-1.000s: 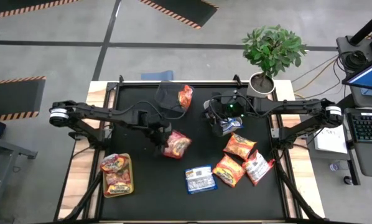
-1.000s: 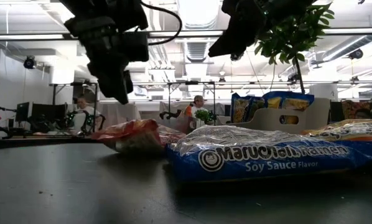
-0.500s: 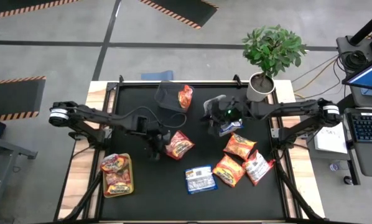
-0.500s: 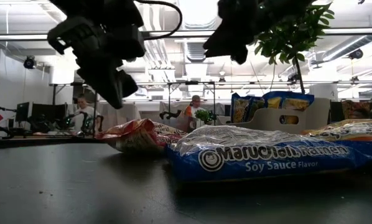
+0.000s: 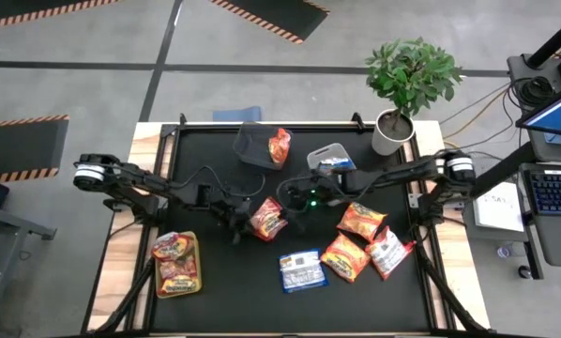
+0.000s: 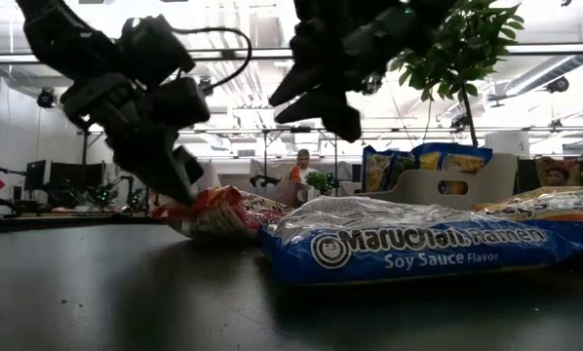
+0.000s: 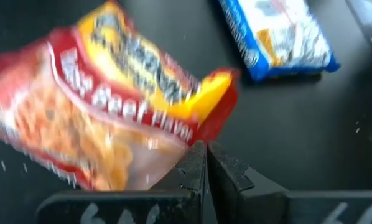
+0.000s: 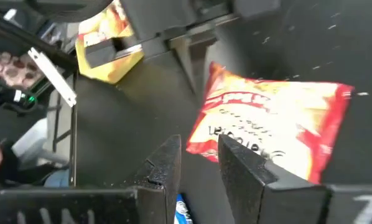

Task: Sort Maruchan noodles
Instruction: Put the red noodle back into the yellow bin

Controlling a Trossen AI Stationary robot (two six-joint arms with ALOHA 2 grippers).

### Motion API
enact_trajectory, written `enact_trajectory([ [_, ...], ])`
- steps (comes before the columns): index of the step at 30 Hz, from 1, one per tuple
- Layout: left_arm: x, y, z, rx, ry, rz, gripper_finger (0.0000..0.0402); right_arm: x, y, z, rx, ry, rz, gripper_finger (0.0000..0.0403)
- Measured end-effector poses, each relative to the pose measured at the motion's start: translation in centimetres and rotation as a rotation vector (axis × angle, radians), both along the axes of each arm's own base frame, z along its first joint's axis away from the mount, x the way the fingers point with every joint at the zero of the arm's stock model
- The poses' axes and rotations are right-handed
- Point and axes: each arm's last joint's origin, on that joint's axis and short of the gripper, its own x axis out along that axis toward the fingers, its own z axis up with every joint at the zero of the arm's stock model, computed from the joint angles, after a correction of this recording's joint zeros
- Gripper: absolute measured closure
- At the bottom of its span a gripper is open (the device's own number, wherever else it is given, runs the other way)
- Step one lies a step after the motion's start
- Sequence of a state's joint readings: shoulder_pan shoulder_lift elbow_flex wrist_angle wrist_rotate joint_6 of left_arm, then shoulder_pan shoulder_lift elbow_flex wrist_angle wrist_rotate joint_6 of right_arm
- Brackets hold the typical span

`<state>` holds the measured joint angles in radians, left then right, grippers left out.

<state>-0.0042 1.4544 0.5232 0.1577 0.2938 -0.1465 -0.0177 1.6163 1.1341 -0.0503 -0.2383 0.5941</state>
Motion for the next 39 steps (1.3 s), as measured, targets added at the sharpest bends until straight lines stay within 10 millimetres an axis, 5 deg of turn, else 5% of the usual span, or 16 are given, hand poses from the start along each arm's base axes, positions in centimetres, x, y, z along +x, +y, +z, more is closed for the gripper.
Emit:
enact_trajectory([
  [9, -1.6, 0.0, -1.7, -0.028, 0.08, 0.022, 0.0402, 2.2, -0.4, -0.3, -0.02, 0.187, -0.014, 0.0248],
  [17, -0.3, -0.3, -0.2, -0.013, -0.003, -0.045, 0.0402, 2.9, -0.7, -1.3, -0.082, 0.375, -0.082, 0.0183],
  [28, 1.2, -0.1, 1.4, 0.114, -0.192, -0.054, 0.0402, 3.6, -0.9, -2.6, -0.076, 0.405, -0.08, 0.0126],
  [39, 0.1, 0.0, -2.3, 0.108, -0.036, -0.022, 0.0402, 3.7, -1.2, -3.3, -0.075, 0.421, -0.086, 0.0104],
])
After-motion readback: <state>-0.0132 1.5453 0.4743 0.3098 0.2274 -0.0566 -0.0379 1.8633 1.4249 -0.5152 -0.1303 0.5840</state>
